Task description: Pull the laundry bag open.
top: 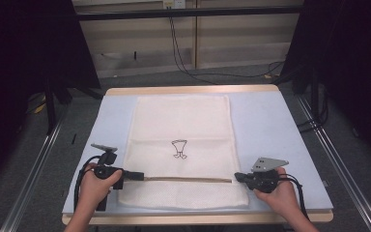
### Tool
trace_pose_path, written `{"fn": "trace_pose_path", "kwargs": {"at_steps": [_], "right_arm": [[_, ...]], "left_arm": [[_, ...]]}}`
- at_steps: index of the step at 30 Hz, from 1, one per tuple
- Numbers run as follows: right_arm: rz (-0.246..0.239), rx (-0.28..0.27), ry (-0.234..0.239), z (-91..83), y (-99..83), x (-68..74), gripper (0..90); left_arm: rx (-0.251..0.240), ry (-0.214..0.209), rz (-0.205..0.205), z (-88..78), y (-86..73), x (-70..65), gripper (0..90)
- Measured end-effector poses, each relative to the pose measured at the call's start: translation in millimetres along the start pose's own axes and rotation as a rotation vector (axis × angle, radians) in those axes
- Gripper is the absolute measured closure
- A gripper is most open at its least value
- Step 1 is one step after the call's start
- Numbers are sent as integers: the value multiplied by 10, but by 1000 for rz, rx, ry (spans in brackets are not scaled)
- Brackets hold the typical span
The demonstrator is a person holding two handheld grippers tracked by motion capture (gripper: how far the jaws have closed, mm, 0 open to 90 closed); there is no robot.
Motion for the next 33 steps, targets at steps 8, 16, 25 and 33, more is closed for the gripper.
{"fn": "trace_pose_path", "kwargs": {"at_steps": [8, 16, 25, 33], "right_arm": [[3, 2, -2, 0, -1, -1, 900], [1, 1, -1, 0, 0, -1, 900], [-1, -1, -1, 0, 0, 1, 900], [0, 0, -2, -1, 0, 1, 900]], "left_arm": [[-24, 3, -36, -178, -40, 108, 874], [-60, 9, -59, -341, -68, 238, 874], [-89, 53, -108, -516, -102, 401, 872], [-80, 245, -113, -682, -167, 644, 900]]}}
Point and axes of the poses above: each handheld gripper's, and its own axes: z roughly forward along the jaws, y roughly out of its top, x roughly to its left, the point moved 6 cm from there along z, roughly forward along the jaws, and after that the axes turned 4 degrees about -y, right-handed, at the moved point
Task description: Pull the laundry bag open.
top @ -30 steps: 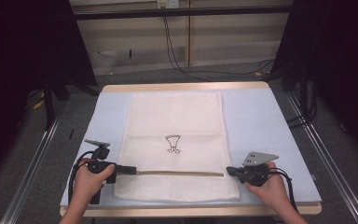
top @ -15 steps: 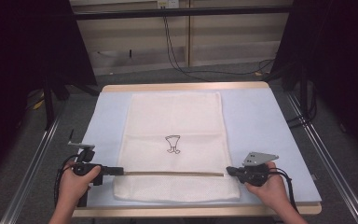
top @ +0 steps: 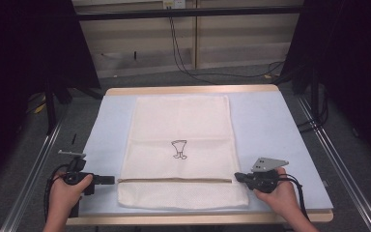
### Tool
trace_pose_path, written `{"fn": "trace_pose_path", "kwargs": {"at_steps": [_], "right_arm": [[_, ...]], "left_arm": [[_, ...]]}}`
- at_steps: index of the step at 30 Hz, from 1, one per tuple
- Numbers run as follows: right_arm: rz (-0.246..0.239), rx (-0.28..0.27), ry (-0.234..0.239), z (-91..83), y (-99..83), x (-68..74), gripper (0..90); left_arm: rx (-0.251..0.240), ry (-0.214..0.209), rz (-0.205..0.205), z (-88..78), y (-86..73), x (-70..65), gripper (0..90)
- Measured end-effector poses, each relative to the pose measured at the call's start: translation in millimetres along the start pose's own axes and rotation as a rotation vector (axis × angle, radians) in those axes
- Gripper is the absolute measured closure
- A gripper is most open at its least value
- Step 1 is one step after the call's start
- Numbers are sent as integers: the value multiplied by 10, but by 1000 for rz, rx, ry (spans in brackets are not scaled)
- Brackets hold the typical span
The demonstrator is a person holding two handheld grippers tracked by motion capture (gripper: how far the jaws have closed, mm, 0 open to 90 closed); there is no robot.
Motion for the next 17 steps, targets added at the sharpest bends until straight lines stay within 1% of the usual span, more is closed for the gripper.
{"fn": "trace_pose_path", "kwargs": {"at_steps": [1, 2, 3, 4, 5, 6, 7, 8, 9, 10, 11, 12, 13, 14, 15, 16, 17], "right_arm": [[1, -1, 1, 1, 0, -1, 900], [0, 0, 0, 0, 0, -1, 900], [3, -1, 1, 0, 0, -1, 900], [2, -1, 0, -1, 0, -5, 900], [10, -2, 3, -2, 0, -7, 900], [16, -7, 5, -6, 2, -15, 900], [24, -9, 12, -16, 5, -15, 890], [36, -24, 11, -30, 15, -26, 761], [60, -40, -2, -41, 31, -40, 675], [71, -65, -16, -86, 65, -81, 664], [77, -88, -43, -141, 96, -130, 639], [93, -121, -88, -203, 129, -207, 547], [105, -134, -112, -232, 139, -252, 500], [112, -145, -129, -255, 143, -295, 474], [123, -153, -149, -285, 129, -351, 461], [122, -155, -165, -297, 110, -389, 436], [133, -149, -177, -301, 87, -413, 420]], "left_arm": [[-11, -13, -13, -27, 3, 36, 900], [-39, -122, -49, -67, 9, 42, 900], [-76, -153, -64, -100, 18, 41, 900], [-108, -124, -51, -128, 32, 38, 874], [-112, -93, 13, -151, 44, 37, 810], [-117, -106, 7, -157, 51, -14, 766], [-150, -111, 38, -163, 79, -56, 717], [-169, -114, 51, -157, 96, -80, 651], [-182, -105, 59, -140, 121, -107, 631], [-193, -77, 77, -135, 142, -100, 592], [-248, -56, 93, -109, 182, -98, 523], [-269, -54, 99, -94, 198, -100, 448], [-272, -42, 111, -89, 207, -90, 432], [-282, -31, 118, -73, 222, -91, 418], [-289, -19, 138, -60, 232, -92, 387], [-300, -6, 160, -43, 246, -94, 350], [-312, 13, 173, -27, 261, -94, 318]]}}
Point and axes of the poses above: each handheld gripper's, and its own axes: z roughly forward along the jaws, y roughly out of its top, x roughly to its left, the point moved 6 cm from there along z, roughly forward along the jaws, and after that the axes turned 4 degrees about -y, right-handed, at the moved point
